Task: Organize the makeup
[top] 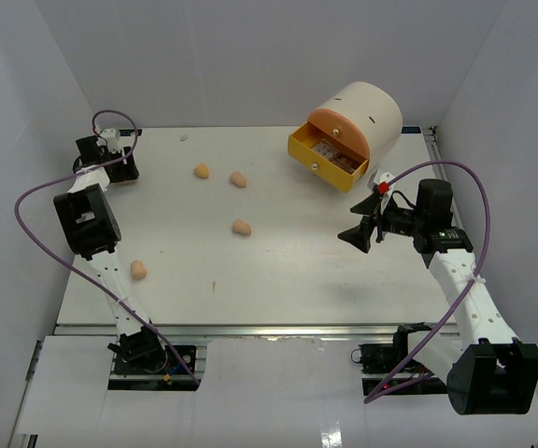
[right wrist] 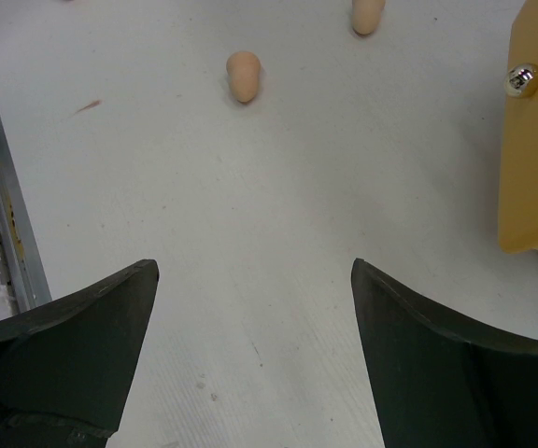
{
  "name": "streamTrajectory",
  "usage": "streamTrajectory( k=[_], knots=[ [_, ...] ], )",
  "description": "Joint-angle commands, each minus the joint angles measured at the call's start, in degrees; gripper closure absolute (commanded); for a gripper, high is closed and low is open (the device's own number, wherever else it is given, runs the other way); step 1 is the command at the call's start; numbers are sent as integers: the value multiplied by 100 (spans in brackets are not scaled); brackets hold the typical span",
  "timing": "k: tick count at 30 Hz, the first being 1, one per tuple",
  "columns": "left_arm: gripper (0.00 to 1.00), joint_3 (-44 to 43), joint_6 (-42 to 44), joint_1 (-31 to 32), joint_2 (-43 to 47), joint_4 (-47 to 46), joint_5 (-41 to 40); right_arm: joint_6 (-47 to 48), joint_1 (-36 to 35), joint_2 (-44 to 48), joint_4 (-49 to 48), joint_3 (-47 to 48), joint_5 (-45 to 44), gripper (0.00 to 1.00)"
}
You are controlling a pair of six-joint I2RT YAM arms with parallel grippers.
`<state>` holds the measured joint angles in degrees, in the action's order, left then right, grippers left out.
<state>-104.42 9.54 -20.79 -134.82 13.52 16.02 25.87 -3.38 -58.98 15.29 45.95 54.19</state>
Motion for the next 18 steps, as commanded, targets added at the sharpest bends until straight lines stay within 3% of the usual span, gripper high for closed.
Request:
streamTrajectory(
  k=[1, 5, 8, 12, 15, 18],
  knots=[
    [46, -36, -402, -74, -97, 533, 490, -29, 32, 45, -45, 47, 120, 10],
    [74, -3, -665, -74, 91, 482, 502, -12, 37, 45, -43, 52, 100, 10],
    [86, 120, -1183, -74, 370, 323, 926, -3, 30, 53, -43, 37, 92, 10],
    [90, 452, -1868, 39, 803, -91, 1742, 15, 30, 80, -43, 36, 56, 10],
    [89, 964, -2483, 264, 1121, -908, 2666, 42, 30, 124, -52, 28, 11, 10],
    [88, 1151, -3699, 646, 1356, -1683, 3486, 68, 30, 159, -61, 27, -85, 10]
  ],
)
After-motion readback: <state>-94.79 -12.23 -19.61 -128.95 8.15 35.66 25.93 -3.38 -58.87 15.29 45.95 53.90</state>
